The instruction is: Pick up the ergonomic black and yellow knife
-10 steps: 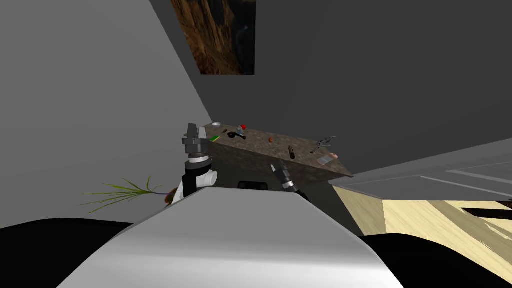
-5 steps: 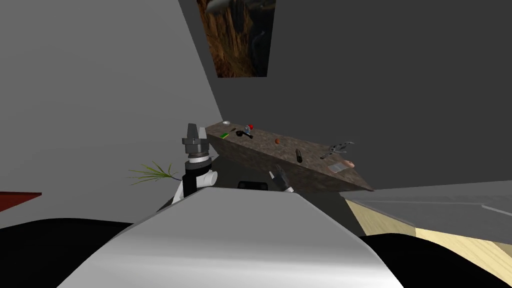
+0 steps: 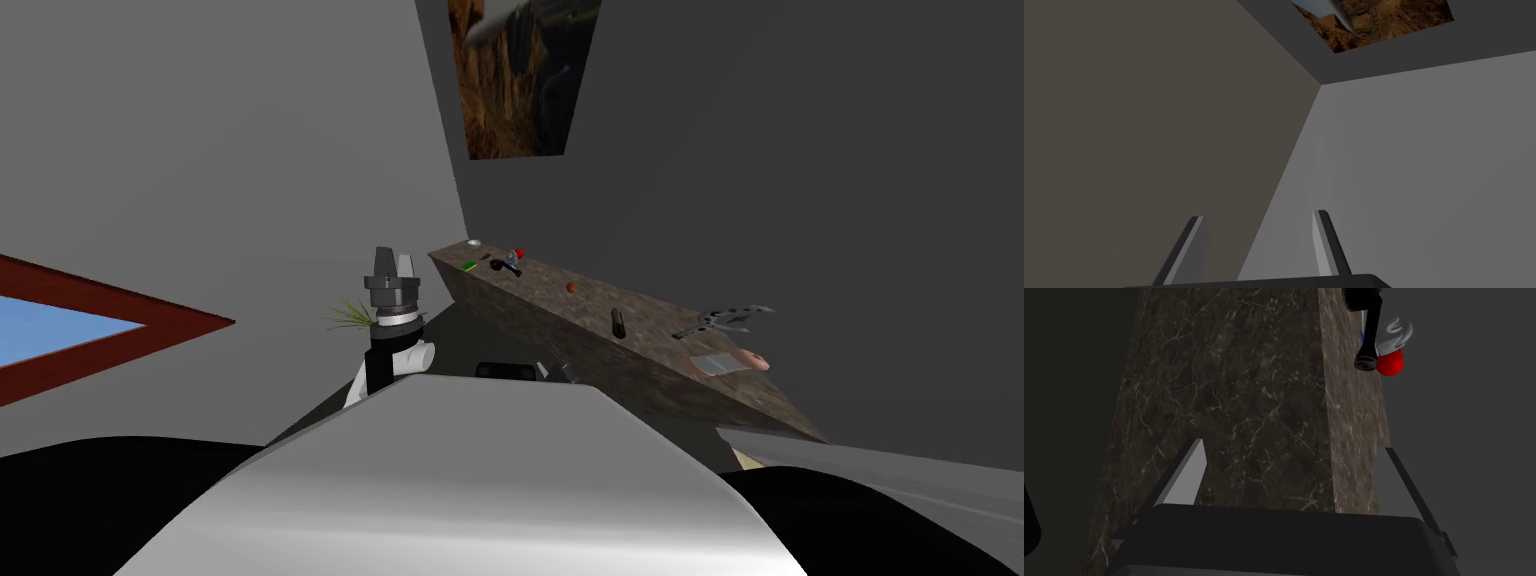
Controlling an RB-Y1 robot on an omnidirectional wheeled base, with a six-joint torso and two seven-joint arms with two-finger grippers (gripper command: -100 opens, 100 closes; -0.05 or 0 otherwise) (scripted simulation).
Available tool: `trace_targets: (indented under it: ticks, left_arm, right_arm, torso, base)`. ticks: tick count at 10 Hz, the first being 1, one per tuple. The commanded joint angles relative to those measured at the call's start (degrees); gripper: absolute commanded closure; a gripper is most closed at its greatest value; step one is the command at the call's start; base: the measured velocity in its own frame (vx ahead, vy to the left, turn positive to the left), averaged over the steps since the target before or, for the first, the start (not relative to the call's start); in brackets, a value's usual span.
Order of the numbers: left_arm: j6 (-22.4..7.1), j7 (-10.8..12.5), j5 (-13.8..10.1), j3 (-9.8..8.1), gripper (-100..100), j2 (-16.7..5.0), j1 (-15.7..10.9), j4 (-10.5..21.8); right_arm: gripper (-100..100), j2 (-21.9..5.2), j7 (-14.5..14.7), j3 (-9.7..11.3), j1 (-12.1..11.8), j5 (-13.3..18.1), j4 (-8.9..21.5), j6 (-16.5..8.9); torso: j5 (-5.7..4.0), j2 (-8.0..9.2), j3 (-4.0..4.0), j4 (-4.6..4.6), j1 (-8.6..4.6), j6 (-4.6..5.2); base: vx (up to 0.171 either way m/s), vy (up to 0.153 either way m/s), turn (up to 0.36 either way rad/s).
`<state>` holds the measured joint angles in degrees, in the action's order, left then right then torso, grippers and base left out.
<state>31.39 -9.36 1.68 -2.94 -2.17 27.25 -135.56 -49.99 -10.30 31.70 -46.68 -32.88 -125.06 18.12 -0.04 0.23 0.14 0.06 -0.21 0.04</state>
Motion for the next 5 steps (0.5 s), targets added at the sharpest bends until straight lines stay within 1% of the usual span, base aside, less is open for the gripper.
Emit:
trace_targets:
  ticks: [1,2,3,4,5]
  left_arm:
    - [0.0,0.0,0.0,0.0,0,0.0,0.0,0.0]
    - [0.0,0.0,0.0,-0.01,0,0.0,0.0,0.0]
    - [0.0,0.0,0.0,-0.01,0,0.0,0.0,0.0]
    - [0.0,0.0,0.0,0.0,0,0.0,0.0,0.0]
    - [0.0,0.0,0.0,-0.01,0,0.0,0.0,0.0]
  right_arm:
    - [-100,-2.9,-0.3,0.6,-0.8,-0.9,-0.3,-0.3]
    - [-100,-3.4,-0.3,0.6,-0.8,-0.9,-0.3,-0.3]
    - [-100,-5.7,-0.9,2.2,-1.8,-2.5,0.1,-0.3]
    - [-100,-7.2,-0.9,2.2,-1.8,-2.5,0.1,-0.3]
    - [-100,-9.4,-1.5,3.7,-2.8,-4.1,0.6,-0.3]
  torso:
    - [0.0,0.0,0.0,0.0,0.0,0.0]
    - [0.0,0.0,0.0,0.0,-0.01,0.06]
    - [-0.01,-0.06,-0.03,-0.01,-0.03,0.08]
    - [0.01,-0.04,-0.02,-0.01,-0.02,0.0]
    - [-0.01,-0.05,-0.02,-0.01,-0.06,0.06]
  base:
    - [-0.045,0.008,0.213]
    - [-0.022,0.002,-0.002]
    - [-0.035,0.012,0.38]
    - [-0.033,-0.006,0.255]
    - [-0.04,-0.003,0.387]
